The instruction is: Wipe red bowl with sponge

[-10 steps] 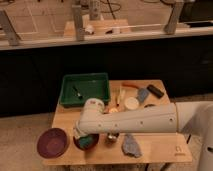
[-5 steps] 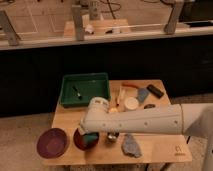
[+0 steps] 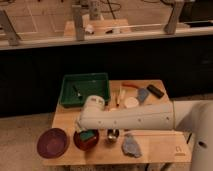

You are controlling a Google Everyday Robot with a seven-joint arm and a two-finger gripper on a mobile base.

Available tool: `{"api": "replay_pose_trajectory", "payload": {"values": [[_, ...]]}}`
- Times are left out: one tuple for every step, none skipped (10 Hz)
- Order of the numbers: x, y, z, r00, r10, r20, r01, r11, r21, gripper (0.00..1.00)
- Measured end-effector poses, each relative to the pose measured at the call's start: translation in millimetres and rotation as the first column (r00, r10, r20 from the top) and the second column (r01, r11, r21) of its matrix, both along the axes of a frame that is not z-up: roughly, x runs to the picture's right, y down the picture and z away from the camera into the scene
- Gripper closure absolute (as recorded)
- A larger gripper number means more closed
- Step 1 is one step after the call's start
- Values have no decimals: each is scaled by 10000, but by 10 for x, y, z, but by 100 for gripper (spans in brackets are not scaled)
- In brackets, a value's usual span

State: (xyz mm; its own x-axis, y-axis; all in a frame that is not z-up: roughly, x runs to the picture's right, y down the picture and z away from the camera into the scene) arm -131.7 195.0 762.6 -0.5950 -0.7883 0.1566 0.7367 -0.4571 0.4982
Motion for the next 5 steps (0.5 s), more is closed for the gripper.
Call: {"api": "replay_pose_trajectory", "payload": {"values": [[-55,13,-7,9999,-54,114,54,10000,-27,100],[-97,25,-22,9997,-92,216,93,9999,-50,100],[-135,51,-59,9994,-135,309,137,9999,-79,100],[-151,69,-107,9991,-174,374,177,9998,-78,100],[-152,90,-150,9991,-186,391,189,9998,-86,100]]}}
